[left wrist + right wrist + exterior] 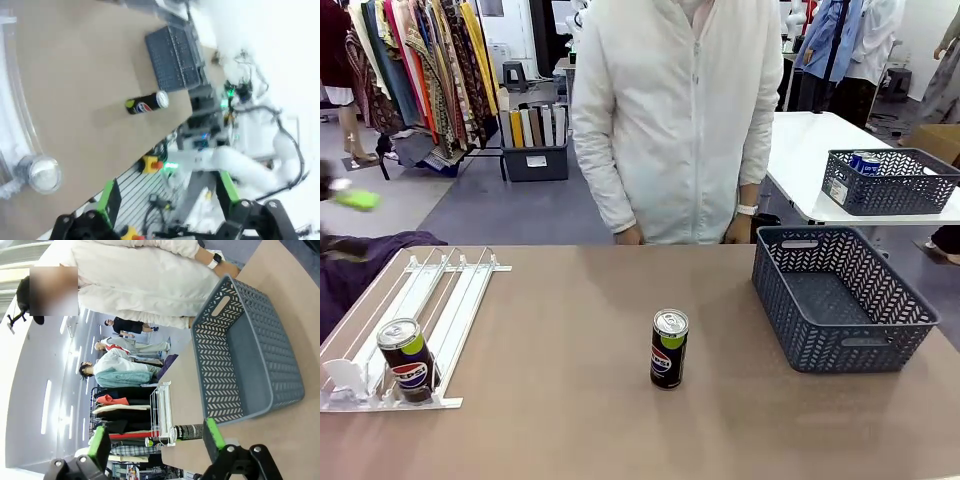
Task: Retrieve and store the cans from the dispenser.
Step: Pick up one can from the Automatic Can Dispenser and place it in the middle of the table.
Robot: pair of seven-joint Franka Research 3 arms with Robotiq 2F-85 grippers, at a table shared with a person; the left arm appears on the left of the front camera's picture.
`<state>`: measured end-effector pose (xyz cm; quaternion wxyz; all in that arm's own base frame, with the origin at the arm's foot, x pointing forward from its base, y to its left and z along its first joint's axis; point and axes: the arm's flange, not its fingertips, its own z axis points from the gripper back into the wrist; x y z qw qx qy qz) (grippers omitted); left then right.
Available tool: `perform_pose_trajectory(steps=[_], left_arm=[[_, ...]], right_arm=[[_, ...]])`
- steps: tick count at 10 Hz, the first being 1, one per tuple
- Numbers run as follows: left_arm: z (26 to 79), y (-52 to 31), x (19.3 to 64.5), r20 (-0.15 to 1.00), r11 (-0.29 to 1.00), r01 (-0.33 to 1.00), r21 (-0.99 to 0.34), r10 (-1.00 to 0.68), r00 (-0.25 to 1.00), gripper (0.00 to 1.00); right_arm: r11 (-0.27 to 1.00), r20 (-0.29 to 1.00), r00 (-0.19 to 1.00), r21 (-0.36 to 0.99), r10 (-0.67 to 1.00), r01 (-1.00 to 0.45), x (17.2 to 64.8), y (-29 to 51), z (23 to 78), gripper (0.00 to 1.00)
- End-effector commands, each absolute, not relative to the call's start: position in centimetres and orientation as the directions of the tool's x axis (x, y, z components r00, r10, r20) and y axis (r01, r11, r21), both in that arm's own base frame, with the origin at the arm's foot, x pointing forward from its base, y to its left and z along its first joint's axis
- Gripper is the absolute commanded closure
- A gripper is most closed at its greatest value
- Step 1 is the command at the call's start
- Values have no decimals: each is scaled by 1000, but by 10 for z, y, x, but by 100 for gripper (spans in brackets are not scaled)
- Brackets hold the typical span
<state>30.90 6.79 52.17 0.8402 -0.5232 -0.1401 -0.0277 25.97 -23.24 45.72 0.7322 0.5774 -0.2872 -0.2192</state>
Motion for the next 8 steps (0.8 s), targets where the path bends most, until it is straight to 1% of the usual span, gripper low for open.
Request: perform_pose_trajectory(steps=[1, 2, 3, 4, 8], left_arm=[[498, 116, 313, 250, 291, 204, -935, 128, 960, 0], [481, 125, 316, 184, 239, 147, -960, 142, 973, 0], [469, 122, 322, 148, 252, 120, -960, 95, 984, 0], [487, 133, 292, 198, 322, 130, -938, 188, 962, 0], [487, 133, 292, 198, 322, 130, -938, 188, 962, 0]], right_arm=[[221, 176, 731, 975, -660, -35, 262, -231, 461, 0], [221, 176, 731, 975, -660, -35, 262, -231, 461, 0], [221, 176, 731, 975, -660, -35, 262, -231, 461, 0], [221, 176, 731, 975, -660, -35, 262, -231, 461, 0], [221, 176, 731, 975, -660, -35, 262, -231, 461, 0]])
